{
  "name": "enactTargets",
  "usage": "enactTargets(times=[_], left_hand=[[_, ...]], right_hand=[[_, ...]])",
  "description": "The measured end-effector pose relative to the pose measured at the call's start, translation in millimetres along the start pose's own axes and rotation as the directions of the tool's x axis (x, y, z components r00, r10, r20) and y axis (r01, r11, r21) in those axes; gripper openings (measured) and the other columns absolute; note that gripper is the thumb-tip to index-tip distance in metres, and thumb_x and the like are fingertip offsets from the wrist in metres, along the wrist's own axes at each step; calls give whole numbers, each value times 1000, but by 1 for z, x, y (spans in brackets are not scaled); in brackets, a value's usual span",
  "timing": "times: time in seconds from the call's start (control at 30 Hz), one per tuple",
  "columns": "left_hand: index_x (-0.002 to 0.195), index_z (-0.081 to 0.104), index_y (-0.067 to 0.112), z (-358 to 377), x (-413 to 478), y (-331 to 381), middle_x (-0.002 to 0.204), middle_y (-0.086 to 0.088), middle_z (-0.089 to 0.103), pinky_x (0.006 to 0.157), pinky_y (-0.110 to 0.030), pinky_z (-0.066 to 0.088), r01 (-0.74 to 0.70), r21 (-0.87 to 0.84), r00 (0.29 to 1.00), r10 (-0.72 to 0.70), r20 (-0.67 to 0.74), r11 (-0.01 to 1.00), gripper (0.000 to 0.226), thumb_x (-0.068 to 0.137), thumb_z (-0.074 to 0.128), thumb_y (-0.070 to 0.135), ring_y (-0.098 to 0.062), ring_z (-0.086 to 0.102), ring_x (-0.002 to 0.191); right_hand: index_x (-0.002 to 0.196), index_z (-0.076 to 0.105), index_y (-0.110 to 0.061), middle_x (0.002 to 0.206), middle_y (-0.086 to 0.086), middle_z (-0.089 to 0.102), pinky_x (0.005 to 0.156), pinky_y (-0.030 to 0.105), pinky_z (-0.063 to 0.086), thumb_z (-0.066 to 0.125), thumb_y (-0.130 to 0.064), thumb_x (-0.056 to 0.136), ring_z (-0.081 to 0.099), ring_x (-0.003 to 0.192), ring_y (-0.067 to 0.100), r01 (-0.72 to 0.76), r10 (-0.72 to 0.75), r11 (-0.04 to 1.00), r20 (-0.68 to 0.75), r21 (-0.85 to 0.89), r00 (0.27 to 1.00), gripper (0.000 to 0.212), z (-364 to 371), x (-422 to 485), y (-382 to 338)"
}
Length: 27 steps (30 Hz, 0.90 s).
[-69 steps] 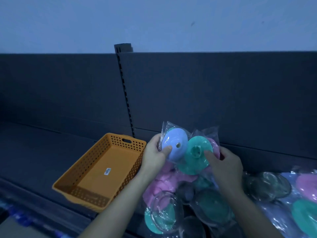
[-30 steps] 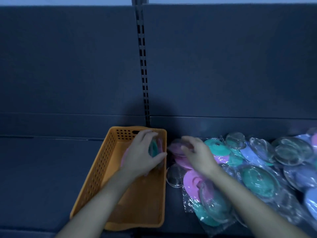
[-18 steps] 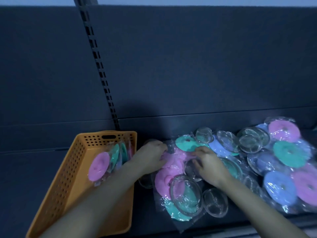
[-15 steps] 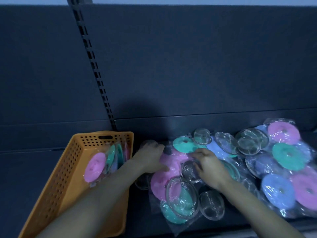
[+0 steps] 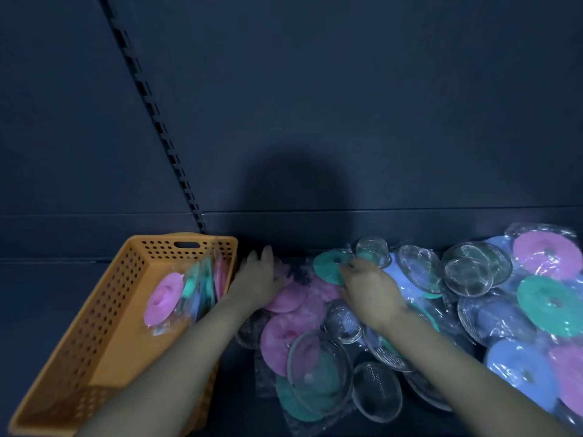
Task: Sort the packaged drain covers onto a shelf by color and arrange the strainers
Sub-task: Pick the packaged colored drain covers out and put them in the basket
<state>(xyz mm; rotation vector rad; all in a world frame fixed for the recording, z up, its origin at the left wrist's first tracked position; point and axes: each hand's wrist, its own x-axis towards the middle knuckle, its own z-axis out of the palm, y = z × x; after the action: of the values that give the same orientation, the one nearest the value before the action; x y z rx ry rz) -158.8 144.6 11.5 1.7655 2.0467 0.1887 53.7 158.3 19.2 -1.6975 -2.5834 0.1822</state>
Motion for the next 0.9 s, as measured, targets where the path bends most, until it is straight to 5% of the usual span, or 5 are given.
enactTargets(times=[0.13, 0.3, 0.57, 0.77, 0.9], left_hand=[[143, 28, 7, -3, 1, 1, 134, -21, 41, 97, -35, 41, 20, -142, 996, -31, -78, 990, 73, 85, 65, 32, -36, 48, 117], [132, 50, 14, -5, -1, 6, 126, -9, 53, 89, -17, 34, -82, -272, 984, 35, -174, 959, 63, 78, 72, 37, -22, 52, 114], [120, 57, 19, 1, -10, 33, 115, -2, 53, 79, -14, 33, -245, -247, 965, 212, -152, 937, 59, 68, 79, 33, -14, 51, 104], [134, 50, 16, 2, -18, 41, 134, -2, 51, 92, -12, 32, -317, -289, 940, 340, 33, 903, 70, 73, 79, 31, -14, 47, 122], [148, 24, 17, -10, -12, 22, 156, -11, 20, 115, -27, 15, -260, 27, 950, 251, 185, 965, 93, 74, 76, 37, -27, 13, 145]], right_hand=[[125, 50, -13, 127, 8, 47, 100, 33, 37, 60, -37, 84, 40, 120, 28, 149, -145, 987, 54, -61, 988, 49, 3, 25, -5], [131, 43, -14, 131, 13, 45, 93, 37, 46, 60, -11, 81, 49, 116, 33, 150, -157, 987, 197, 53, 968, 54, 5, 32, 9], [104, 59, -8, 88, 11, 64, 66, 27, 39, 46, 9, 81, 62, 81, 28, 47, -9, 965, -147, 257, 989, 31, -6, 18, 30], [109, 63, -6, 84, 17, 68, 64, 32, 42, 42, 0, 90, 60, 73, 32, -55, 191, 890, -261, 452, 946, 29, -19, 4, 37], [105, 62, -4, 89, 17, 68, 72, 38, 43, 43, 1, 87, 61, 80, 35, 20, 112, 897, -271, 441, 956, 27, -21, -4, 32]])
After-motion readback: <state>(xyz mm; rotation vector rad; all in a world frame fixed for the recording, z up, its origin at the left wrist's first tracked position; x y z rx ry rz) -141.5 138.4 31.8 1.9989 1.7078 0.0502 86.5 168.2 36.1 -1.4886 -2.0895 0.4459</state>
